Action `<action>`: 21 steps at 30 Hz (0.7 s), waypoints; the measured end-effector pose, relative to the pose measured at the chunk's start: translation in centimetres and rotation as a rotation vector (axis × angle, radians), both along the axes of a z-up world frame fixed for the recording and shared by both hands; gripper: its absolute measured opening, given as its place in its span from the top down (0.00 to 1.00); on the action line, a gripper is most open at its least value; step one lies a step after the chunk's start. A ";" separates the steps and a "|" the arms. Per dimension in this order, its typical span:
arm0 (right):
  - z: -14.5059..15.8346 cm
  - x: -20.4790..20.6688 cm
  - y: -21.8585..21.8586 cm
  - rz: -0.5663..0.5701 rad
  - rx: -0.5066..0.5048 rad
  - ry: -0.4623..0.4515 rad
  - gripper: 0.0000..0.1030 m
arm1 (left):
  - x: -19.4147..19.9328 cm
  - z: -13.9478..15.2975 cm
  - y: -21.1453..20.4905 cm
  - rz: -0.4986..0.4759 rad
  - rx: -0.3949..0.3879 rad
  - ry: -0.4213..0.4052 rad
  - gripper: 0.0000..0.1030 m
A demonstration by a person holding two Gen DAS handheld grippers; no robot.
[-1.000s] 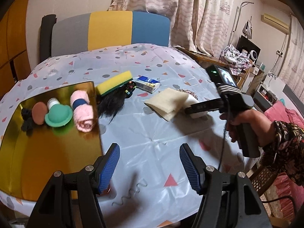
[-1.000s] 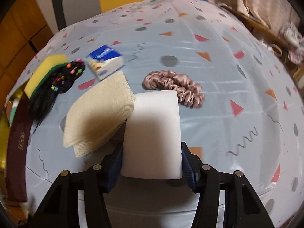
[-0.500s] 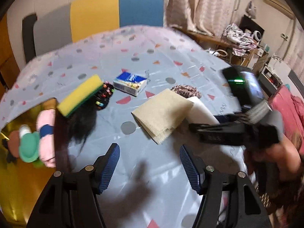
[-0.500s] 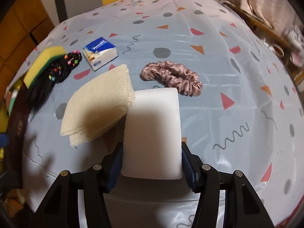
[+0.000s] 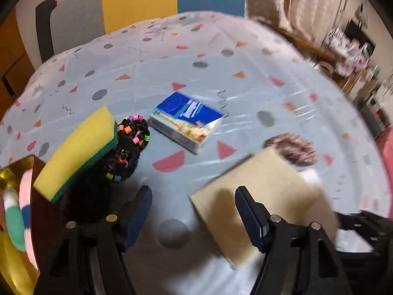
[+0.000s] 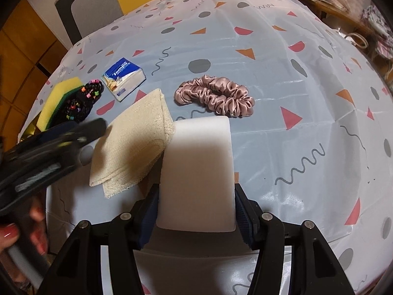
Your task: Organize soft objects
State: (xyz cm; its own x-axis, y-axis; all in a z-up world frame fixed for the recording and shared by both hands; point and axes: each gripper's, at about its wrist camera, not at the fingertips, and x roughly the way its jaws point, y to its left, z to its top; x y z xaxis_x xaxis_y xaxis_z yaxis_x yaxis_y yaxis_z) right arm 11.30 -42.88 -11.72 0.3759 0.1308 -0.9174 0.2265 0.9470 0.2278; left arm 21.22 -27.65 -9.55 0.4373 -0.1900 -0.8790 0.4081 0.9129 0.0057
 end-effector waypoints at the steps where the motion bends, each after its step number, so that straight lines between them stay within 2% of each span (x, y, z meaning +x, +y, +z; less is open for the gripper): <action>1: 0.0 0.0 -0.1 -0.005 0.010 -0.001 0.43 | 0.1 -0.6 -0.2 -0.006 0.037 0.005 0.31; 4: 0.2 -0.2 -0.7 -0.034 0.035 -0.011 0.44 | -0.5 -1.3 -0.1 -0.037 0.034 0.017 0.31; 6: 0.5 -0.3 -1.3 -0.068 0.013 -0.021 0.45 | -1.6 -1.6 0.1 -0.067 0.017 0.022 0.31; 11: 1.2 -1.0 -3.6 -0.186 0.014 -0.055 0.45 | -4.1 -1.4 0.3 -0.108 -0.001 0.007 0.31; 13: 1.2 -1.3 -4.5 -0.229 0.026 -0.054 0.45 | -4.7 -0.7 0.2 -0.125 -0.011 -0.027 0.31; 15: 0.9 -1.5 -5.2 -0.264 0.052 -0.042 0.45 | -5.5 0.3 -0.3 -0.174 -0.034 -0.096 0.31; 18: 0.3 -1.6 -6.1 -0.311 0.124 -0.025 0.44 | -6.3 1.1 -1.9 -0.263 0.013 -0.188 0.19; 21: 0.3 -1.6 -6.4 -0.325 0.136 -0.028 0.44 | -5.5 0.3 -3.2 -0.338 0.013 -0.123 0.17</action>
State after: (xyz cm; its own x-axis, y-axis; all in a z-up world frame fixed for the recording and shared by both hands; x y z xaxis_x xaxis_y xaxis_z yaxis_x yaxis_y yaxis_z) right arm 9.66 -49.33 -11.47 0.4432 0.1203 -0.8883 0.5030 0.7869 0.3575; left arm 15.75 -30.85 -9.24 0.4541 -0.3312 -0.8271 0.6828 0.7257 0.0843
